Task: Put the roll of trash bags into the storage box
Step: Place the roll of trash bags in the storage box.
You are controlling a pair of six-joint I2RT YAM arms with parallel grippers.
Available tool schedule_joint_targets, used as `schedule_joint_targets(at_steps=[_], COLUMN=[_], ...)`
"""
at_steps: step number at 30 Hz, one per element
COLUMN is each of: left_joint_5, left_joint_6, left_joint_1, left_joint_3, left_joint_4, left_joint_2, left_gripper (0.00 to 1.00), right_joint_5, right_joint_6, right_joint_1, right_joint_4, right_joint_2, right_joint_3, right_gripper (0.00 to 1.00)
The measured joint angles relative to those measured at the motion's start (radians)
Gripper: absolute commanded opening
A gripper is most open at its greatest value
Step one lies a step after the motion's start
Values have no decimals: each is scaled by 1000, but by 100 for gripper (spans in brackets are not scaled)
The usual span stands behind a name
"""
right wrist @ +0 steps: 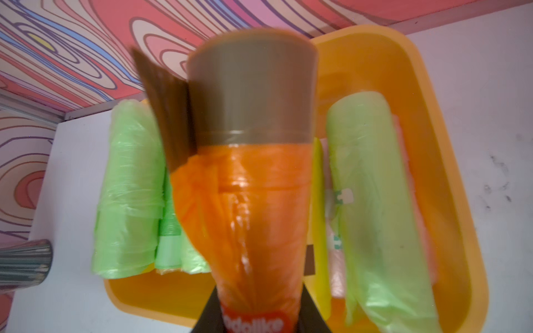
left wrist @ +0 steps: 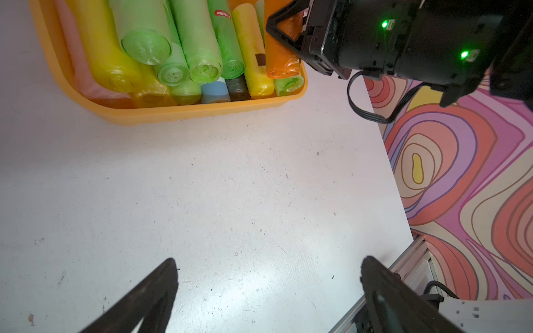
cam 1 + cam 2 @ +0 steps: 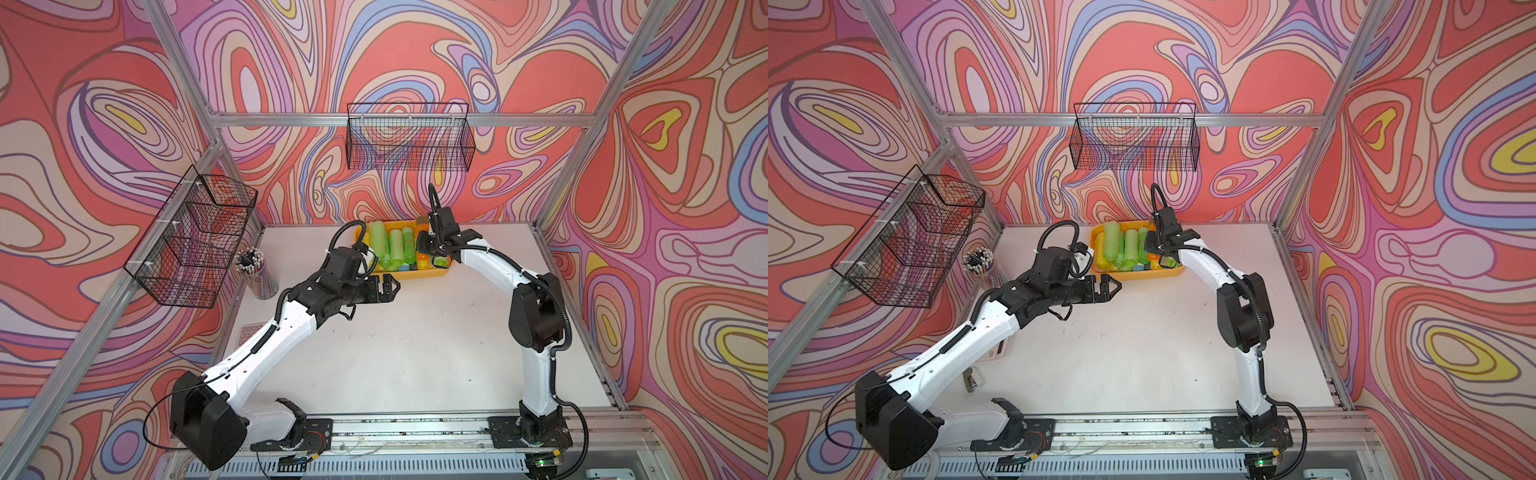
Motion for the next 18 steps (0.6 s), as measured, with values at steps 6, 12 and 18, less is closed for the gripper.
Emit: schedule_joint_targets(at_steps=[6, 12, 18], left_joint_5=[-7, -9, -6], left_joint_6=[0, 0, -4], left_joint_1=[1, 2, 2], left_joint_3=[25, 31, 34], left_joint_4=[-6, -6, -7], left_joint_2=[6, 33, 50], left_gripper=[100, 100, 100], right_joint_5=[56, 101, 128], right_joint_6=[-44, -87, -120], right_joint_1=[-3, -2, -2], right_joint_4=[-34, -68, -90], right_joint_2=[28, 69, 105], right_joint_3=[15, 77, 115], right_gripper=[16, 16, 17])
